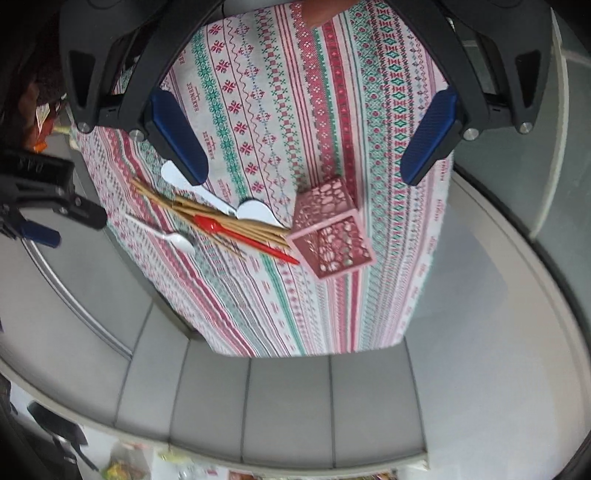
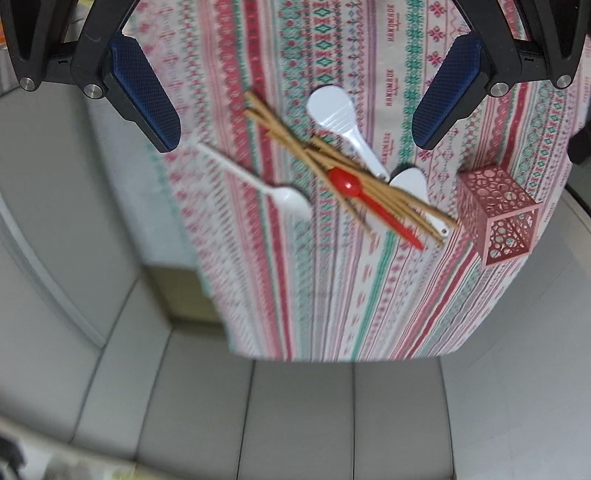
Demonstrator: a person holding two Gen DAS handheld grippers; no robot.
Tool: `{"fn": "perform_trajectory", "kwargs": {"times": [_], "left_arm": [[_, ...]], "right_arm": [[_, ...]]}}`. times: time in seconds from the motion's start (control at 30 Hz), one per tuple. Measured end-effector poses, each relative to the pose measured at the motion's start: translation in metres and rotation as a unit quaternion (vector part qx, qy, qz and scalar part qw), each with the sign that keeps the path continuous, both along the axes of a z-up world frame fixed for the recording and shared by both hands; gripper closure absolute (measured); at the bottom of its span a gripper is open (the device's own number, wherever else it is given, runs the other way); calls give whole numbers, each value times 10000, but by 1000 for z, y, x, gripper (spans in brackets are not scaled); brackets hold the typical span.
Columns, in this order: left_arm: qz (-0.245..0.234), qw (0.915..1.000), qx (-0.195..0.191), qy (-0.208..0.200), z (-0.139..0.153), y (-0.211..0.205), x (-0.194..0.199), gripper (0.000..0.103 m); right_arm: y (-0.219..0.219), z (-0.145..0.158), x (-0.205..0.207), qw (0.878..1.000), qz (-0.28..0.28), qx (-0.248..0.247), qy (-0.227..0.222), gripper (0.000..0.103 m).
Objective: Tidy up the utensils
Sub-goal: 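Move the left tool toward the pink holder and chopstick pile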
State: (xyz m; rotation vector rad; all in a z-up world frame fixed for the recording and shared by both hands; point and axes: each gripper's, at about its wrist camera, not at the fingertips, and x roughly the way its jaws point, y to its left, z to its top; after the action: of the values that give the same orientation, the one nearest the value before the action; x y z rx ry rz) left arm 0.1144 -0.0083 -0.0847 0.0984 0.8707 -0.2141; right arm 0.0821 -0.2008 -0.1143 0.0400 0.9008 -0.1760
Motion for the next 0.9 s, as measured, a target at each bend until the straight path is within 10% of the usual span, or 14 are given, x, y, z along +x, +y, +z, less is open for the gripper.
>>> {"fn": "perform_trajectory", "kwargs": {"times": [0.47, 0.7, 0.9], "left_arm": [[-1215, 9892, 102, 816, -32, -48, 40, 10], [-2134, 9704, 504, 1016, -50, -84, 59, 44], [-2198, 9602, 884, 1480, -66, -102, 87, 49]], "right_arm": [[-55, -50, 63, 9895, 363, 809, 1138, 18], [-74, -67, 63, 9840, 380, 1196, 1264, 39], [-80, -68, 66, 9835, 332, 1307, 1203, 44]]}}
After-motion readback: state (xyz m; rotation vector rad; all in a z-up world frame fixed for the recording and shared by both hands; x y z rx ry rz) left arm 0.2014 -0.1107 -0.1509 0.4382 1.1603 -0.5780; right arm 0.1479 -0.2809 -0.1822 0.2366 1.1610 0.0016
